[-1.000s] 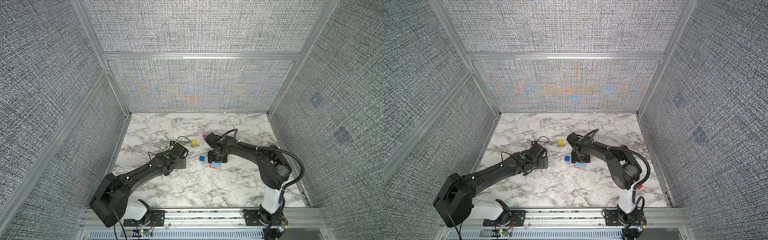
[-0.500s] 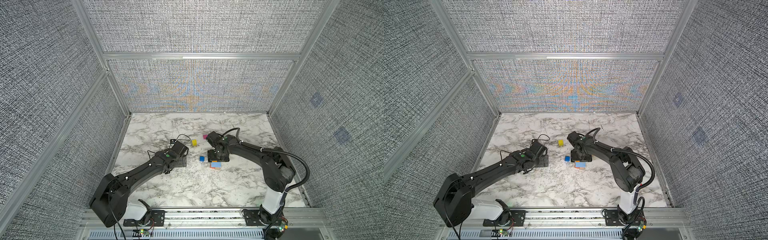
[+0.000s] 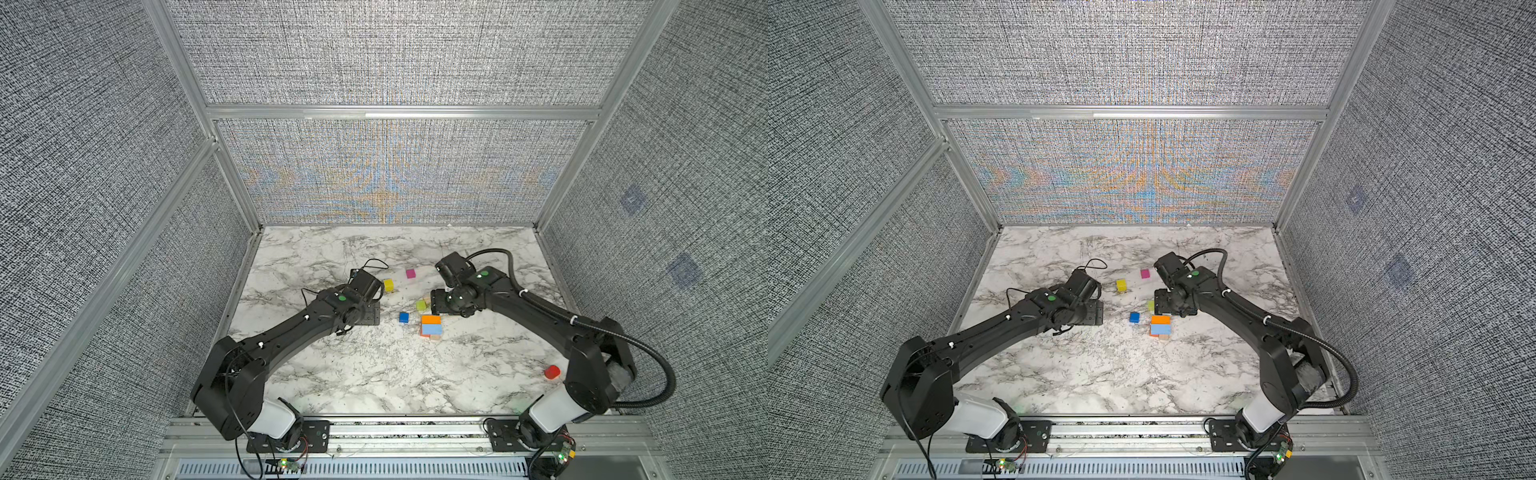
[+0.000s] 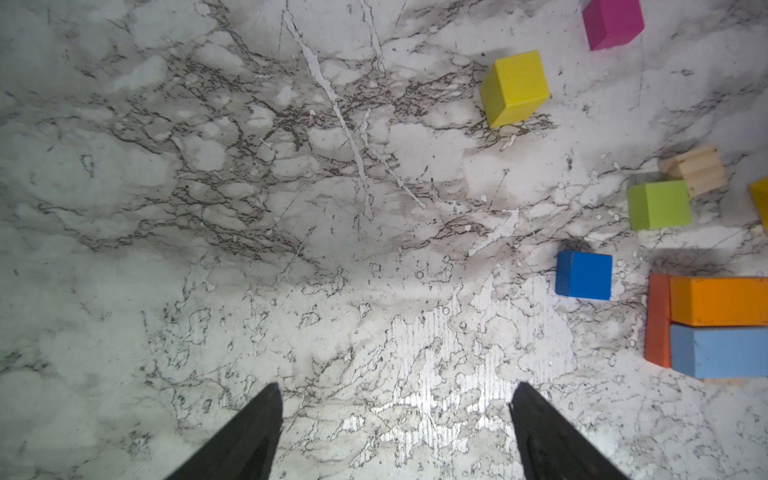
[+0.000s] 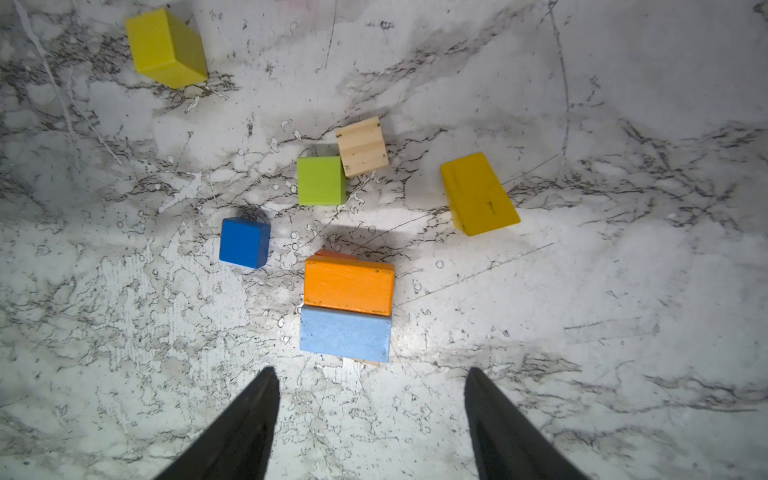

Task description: Build the wood block tower

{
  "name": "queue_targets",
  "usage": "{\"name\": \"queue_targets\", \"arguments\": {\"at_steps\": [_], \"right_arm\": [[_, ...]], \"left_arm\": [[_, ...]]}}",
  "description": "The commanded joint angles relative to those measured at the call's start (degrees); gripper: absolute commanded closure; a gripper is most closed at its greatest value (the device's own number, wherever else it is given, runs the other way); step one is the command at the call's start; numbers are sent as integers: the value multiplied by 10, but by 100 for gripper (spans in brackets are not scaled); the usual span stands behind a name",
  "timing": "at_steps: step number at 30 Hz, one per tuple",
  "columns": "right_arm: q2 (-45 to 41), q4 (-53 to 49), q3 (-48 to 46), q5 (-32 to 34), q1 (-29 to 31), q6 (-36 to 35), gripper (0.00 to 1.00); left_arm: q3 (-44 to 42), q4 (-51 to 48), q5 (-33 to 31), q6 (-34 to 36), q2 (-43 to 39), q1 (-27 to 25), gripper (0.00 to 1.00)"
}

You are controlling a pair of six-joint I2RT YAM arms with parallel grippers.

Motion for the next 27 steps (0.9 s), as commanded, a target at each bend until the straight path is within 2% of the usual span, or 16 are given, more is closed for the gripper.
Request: {"name": "queue_targets", "arguments": {"at_steps": [1, 4, 9, 14, 19, 24, 27], "right_arm": [[-29, 12, -26, -27, -23, -26, 32], [-52, 18, -53, -45, -50, -43, 34], [-78, 23, -88, -69, -90, -67, 35], [-97, 40, -114, -94, -122, -81, 35], [-103, 52, -125, -109, -153, -86, 26], [-99, 79, -147, -159, -191, -68, 22], [-98, 83, -154, -150, -205, -63, 21]], "left_arm": [[22, -21, 5, 4, 18, 0, 12], [50, -30, 6, 2, 42, 1, 11], [107, -54, -1, 3, 92, 1, 1], [183, -94, -15, 8, 154, 1, 1], [253, -121, -20, 10, 206, 4, 1], [305, -121, 5, 9, 251, 19, 2], [342, -133, 17, 11, 285, 32, 4]]}}
